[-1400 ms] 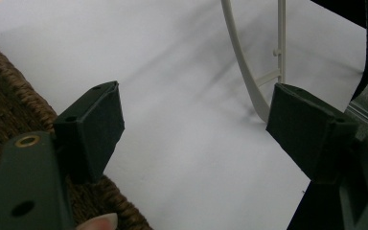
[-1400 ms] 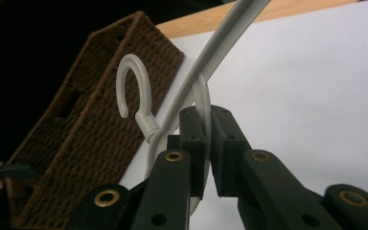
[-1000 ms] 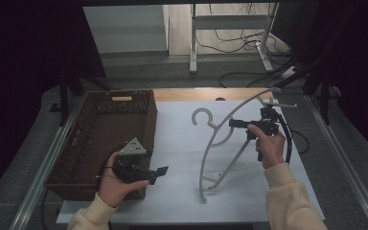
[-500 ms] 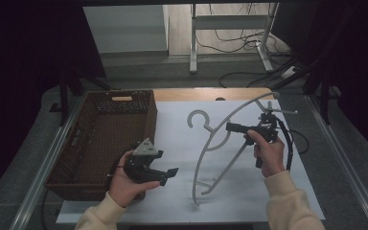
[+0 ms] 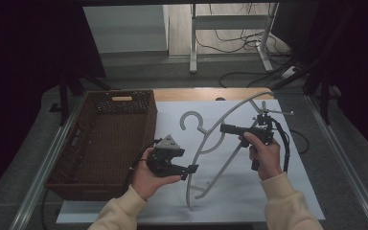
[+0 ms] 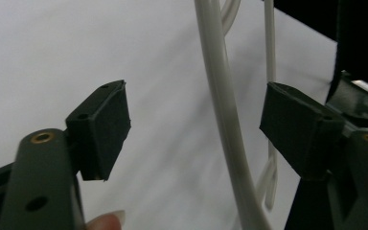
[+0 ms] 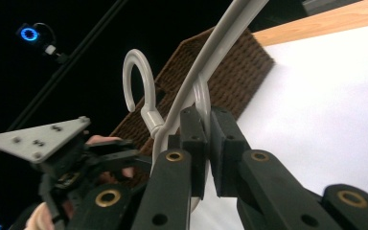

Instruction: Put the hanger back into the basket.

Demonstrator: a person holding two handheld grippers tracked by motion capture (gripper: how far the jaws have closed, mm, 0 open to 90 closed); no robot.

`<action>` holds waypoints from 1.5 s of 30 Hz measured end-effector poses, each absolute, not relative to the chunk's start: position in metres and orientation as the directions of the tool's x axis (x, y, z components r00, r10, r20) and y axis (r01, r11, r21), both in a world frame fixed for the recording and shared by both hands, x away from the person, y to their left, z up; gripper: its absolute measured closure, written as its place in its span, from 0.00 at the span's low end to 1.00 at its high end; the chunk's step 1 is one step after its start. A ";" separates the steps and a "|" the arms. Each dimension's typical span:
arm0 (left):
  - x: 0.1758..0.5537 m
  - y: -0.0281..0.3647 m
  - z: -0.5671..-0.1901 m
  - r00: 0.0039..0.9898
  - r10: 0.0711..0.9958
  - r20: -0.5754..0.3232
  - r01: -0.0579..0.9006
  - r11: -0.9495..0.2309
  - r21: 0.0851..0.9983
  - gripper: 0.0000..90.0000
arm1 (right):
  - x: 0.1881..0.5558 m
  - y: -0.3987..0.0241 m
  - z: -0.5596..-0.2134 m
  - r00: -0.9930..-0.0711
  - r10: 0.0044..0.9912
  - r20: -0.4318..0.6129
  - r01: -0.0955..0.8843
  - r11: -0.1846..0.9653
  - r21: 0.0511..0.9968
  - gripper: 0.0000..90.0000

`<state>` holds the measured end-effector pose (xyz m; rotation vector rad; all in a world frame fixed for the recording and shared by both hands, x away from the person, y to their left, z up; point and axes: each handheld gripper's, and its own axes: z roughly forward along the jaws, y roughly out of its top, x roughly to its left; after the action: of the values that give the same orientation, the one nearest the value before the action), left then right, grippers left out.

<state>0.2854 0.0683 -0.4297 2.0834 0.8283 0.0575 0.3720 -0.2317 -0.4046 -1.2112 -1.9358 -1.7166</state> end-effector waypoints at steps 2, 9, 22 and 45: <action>0.289 0.065 -0.431 0.775 0.568 -0.276 0.546 -0.382 0.746 0.35 | 0.371 -0.229 -0.404 -0.612 0.386 0.690 0.731 -0.055 0.680 0.95; 0.290 0.065 -0.432 0.762 0.576 -0.297 0.566 -0.368 0.738 0.66 | 0.369 -0.220 -0.403 -0.635 0.362 0.682 0.724 -0.026 0.689 0.95; 0.289 0.074 -0.428 0.751 0.573 -0.328 0.580 -0.337 0.741 0.88 | 0.367 -0.217 -0.405 -0.653 0.339 0.677 0.720 0.000 0.694 0.94; 0.288 0.103 -0.416 0.715 0.621 -0.321 0.595 -0.300 0.746 0.88 | 0.314 -0.260 -0.389 -0.797 0.433 0.422 0.523 0.142 0.841 0.13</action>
<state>0.2879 0.1027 -0.4161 1.9875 0.9295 0.0356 0.3140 -0.2602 -0.3889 -0.9701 -2.3136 -1.7574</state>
